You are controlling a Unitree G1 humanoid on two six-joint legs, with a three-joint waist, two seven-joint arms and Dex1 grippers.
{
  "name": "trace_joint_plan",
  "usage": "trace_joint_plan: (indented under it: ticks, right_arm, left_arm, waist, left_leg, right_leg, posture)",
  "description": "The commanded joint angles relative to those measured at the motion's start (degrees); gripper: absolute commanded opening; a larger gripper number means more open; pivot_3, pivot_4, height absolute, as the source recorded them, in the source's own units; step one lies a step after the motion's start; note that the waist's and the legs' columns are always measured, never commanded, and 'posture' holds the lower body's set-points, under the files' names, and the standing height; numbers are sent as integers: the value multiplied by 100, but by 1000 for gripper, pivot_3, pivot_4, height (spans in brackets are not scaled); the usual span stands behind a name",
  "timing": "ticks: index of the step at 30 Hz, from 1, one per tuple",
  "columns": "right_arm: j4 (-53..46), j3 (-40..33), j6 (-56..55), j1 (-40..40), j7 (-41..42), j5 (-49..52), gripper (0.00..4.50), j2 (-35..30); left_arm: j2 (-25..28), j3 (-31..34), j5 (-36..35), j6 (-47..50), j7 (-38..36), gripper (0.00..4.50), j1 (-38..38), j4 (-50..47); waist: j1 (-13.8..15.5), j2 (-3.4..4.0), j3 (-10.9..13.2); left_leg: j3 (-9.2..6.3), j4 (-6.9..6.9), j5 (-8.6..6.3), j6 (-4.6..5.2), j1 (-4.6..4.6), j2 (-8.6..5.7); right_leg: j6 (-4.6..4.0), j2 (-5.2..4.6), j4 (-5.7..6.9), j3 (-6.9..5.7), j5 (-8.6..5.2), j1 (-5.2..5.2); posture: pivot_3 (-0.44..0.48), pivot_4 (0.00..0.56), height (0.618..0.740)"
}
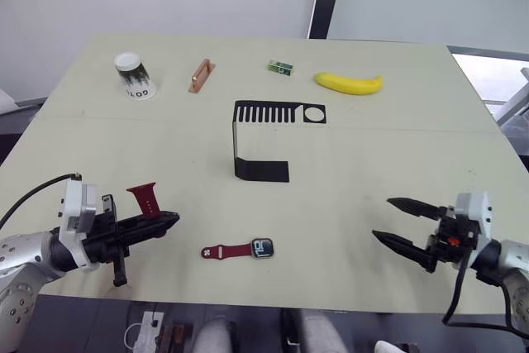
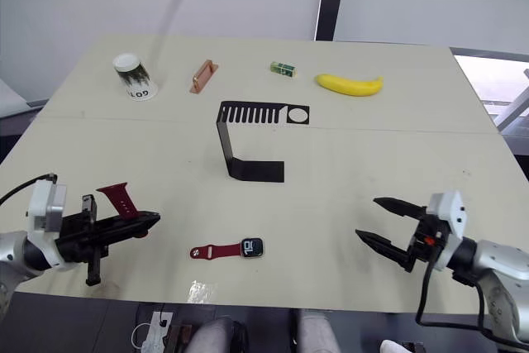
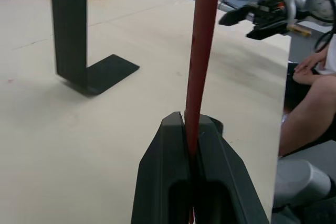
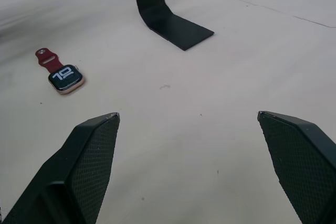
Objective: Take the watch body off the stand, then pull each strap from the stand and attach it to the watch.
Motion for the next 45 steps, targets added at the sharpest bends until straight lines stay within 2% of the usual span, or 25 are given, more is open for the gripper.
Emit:
trace_joint_plan:
  ticks: [1, 3, 8, 15, 20, 29, 31, 33, 45]
  right_arm:
    - [-43, -241, -162, 181, 11, 189, 4461, 78]
    - [-154, -189, -57, 199, -68, 374, 4461, 191]
    - [-983, 224, 1169, 96, -673, 1614, 4461, 525]
    - [-2008, 1083, 2485, -619, -2675, 3870, 4461, 1296]
    - [-2086, 1546, 2660, -1277, -4001, 4641, 4461, 1776]
    - [-2169, 1921, 2623, -1526, -4385, 4849, 4461, 1900]
    - [-2180, 1961, 2603, -1557, -4394, 4865, 3951, 1922]
    - [-2193, 1999, 2593, -1596, -4382, 4902, 3224, 1941]
    - [-2223, 2066, 2613, -1825, -4400, 5107, 3224, 1914]
  left_arm:
    - [-11, -279, 9, 33, -171, 0, -368, 111]
    - [-50, -537, -91, 201, -197, 0, -605, 75]
    - [-283, -1337, -631, 1147, 125, 0, -1447, -225]
    - [-1115, -2312, -1595, 2838, 1163, 0, -2771, -253]
    - [-1718, -2751, -1542, 3112, 1557, 0, -3097, -247]
    - [-1977, -2945, -1524, 3341, 1477, 0, -3378, -75]
    - [-2039, -3006, -1508, 3376, 1451, 0, -3402, -66]
    - [-2094, -3044, -1467, 3377, 1457, 0, -3412, -45]
    - [-2374, -3057, -1450, 3517, 1549, 0, -3530, 212]
  waist:
    - [-6, 0, 0]
    - [-17, 0, 0]
    - [-7, 1, 0]
    - [-16, 1, 0]
    - [-9, 0, 0]
    - [-4, 0, -1]
    - [-9, 0, -1]
    - [-6, 0, -1]
    - [-4, -1, -1]
  left_leg:
    - [0, 0, -1, 2, 0, -1]
    - [1, -1, -1, 0, 2, 1]
    - [0, -1, 1, -4, 4, 2]
    - [-7, 4, 3, -8, 3, 1]
    - [-7, 11, 5, -10, -1, -2]
    - [-7, 15, 6, -9, -6, -3]
    - [-7, 14, 6, -9, -6, -2]
    - [-7, 14, 6, -9, -6, -1]
    - [-7, 15, 6, -9, -7, -1]
  right_leg:
    - [0, -1, 0, 1, 0, 0]
    - [1, 0, 3, 1, 0, 2]
    - [1, 0, 10, 3, 1, 1]
    - [3, -1, 22, 2, 2, 0]
    - [2, 0, 23, 2, 1, -4]
    - [3, 3, 19, 3, 1, -6]
    - [3, 5, 20, 4, 1, -6]
    - [3, 6, 20, 4, 1, -6]
    - [3, 6, 19, 5, 1, -6]
  posture:
    - [0, 150, 739]
    - [0, 150, 739]
    - [0, 150, 739]
    - [0, 150, 739]
    - [0, 150, 739]
    - [0, 150, 739]
    - [0, 150, 739]
    - [0, 150, 739]
    - [0, 150, 739]
